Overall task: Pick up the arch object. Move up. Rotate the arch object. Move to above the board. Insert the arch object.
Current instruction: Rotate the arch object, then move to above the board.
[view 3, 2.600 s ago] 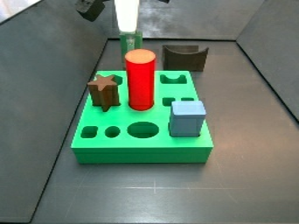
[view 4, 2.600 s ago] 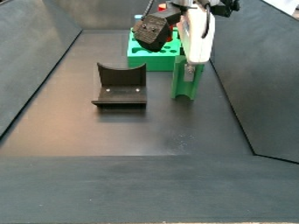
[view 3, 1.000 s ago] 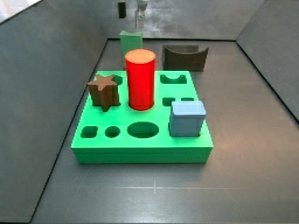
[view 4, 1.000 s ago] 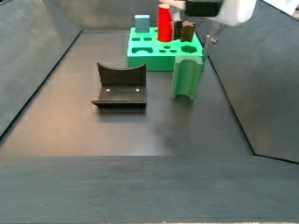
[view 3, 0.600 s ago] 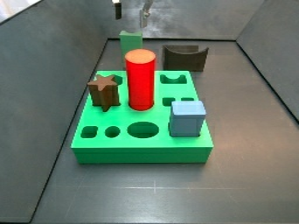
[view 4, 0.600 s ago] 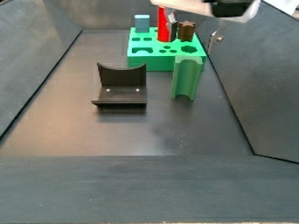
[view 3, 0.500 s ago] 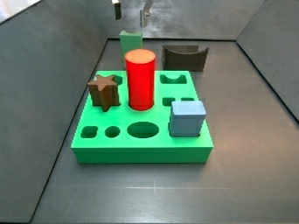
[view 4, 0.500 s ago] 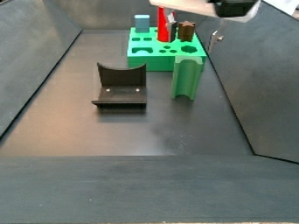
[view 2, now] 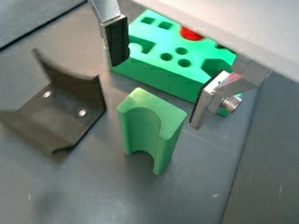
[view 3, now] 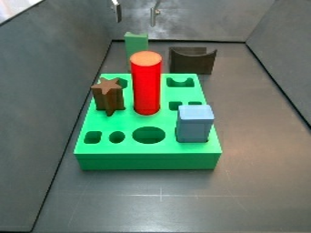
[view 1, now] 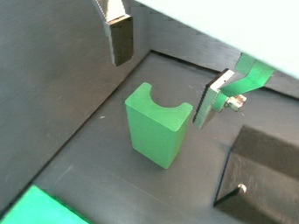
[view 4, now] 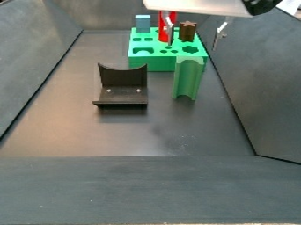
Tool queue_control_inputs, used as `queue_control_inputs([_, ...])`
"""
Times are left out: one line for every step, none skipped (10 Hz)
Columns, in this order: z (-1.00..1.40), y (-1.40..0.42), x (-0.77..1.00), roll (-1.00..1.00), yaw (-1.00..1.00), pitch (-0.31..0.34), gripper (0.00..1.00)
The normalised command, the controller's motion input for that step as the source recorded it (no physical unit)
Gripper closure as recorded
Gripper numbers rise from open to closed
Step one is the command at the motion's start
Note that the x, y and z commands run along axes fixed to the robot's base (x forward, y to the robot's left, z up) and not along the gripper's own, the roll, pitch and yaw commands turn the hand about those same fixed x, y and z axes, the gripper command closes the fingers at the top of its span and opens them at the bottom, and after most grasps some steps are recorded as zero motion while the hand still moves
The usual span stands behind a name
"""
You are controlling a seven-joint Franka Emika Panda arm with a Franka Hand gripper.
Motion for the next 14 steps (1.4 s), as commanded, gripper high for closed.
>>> queue_control_inputs([-0.03,0.0,0.03,0.01,1.0,0.018,0.0])
queue_control_inputs([-0.02,0.0,0.03,0.01,0.72,0.019,0.0])
queue_control_inputs([-0.02,0.0,0.03,0.01,0.48,0.019,0.0])
queue_control_inputs([-0.02,0.0,0.03,0.01,0.29,0.018,0.0])
queue_control_inputs([-1.0,0.0,0.0,0.01,0.15,0.018,0.0])
queue_control_inputs([-1.0,0.0,0.02,0.01,0.09,-0.004,0.0])
queue_control_inputs([-1.0,0.0,0.02,0.01,0.07,-0.015,0.0])
queue_control_inputs([-0.99,0.0,0.02,0.01,0.06,-0.026,0.0])
queue_control_inputs([-0.83,0.0,0.02,0.01,0.05,-0.033,0.0])
queue_control_inputs([-0.67,0.0,0.02,0.01,0.04,-0.037,0.0])
queue_control_inputs([-0.52,0.0,0.03,0.01,0.04,-0.035,0.0])
queue_control_inputs([-0.31,0.0,0.03,0.01,0.04,-0.033,0.0])
queue_control_inputs([0.0,0.0,0.0,0.01,0.04,-0.03,1.0])
queue_control_inputs([1.0,-0.19,0.09,0.27,-0.04,-0.107,1.0])
